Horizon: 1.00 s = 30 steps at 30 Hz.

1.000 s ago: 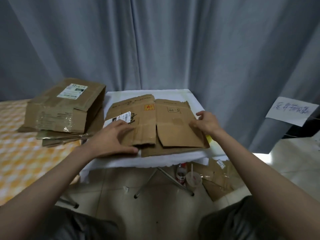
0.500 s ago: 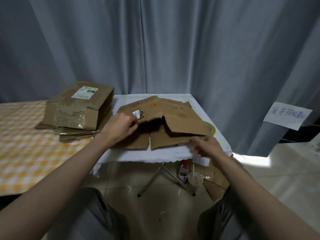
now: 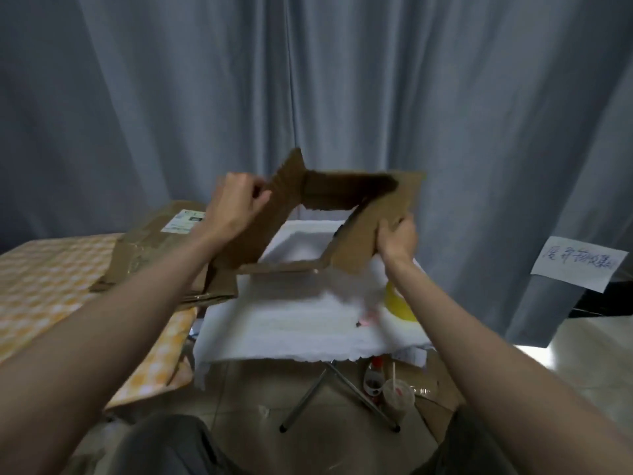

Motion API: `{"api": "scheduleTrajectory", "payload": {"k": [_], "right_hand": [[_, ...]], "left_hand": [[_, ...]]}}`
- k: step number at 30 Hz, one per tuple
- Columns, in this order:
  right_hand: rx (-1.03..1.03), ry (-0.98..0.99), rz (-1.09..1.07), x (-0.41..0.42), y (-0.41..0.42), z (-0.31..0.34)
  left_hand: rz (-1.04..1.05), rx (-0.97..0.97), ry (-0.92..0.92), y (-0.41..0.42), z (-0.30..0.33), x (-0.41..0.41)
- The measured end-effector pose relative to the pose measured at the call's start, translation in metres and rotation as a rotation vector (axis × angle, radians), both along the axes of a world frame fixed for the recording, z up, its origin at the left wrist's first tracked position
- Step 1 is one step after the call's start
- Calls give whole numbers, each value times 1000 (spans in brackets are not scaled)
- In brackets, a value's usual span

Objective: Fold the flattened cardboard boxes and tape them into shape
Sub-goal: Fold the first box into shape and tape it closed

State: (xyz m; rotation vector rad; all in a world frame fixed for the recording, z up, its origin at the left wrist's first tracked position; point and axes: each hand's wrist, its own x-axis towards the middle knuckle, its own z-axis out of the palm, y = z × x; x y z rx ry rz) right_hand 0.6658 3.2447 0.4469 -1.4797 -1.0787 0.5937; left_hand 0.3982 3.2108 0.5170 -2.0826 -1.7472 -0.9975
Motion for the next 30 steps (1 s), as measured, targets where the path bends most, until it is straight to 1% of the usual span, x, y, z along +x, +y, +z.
{"api": "scheduleTrajectory", "payload": {"k": [2,4,7,11,14,17,19,23,24,25,27,28,29,30], "right_hand": [[106,-97,21,9,16,57],[125,-215,76,17,25,101],[91,-285,165,21,31,133],[4,-374,203,23,36,132],[-99,-462,248,27,39,122],[-173,-437,294,34,49,113],[-206,-401,324,39,57,109],[-280,-329,371,47,75,91],[-300,-325,371,49,80,85],[-319,-322,371,51,84,78],[-336,-298,374,52,92,63],[-321,-291,369,50,96,54],[-284,-317,346,48,98,46],[-225,-383,306,45,99,37]], "left_hand": [[89,3,-95,11,49,-11],[150,-13,-153,17,85,-17],[201,-81,-191,18,102,-19],[230,-210,-230,18,86,-20],[248,-248,-272,26,73,-23],[244,-287,-363,38,66,-29],[229,-319,-463,48,59,-35],[218,-360,-740,63,31,-55],[218,-364,-771,66,23,-60],[228,-364,-768,69,16,-65],[266,-353,-695,74,2,-73],[287,-344,-631,77,-6,-75],[310,-329,-531,78,-12,-75],[320,-300,-391,78,-17,-73]]}}
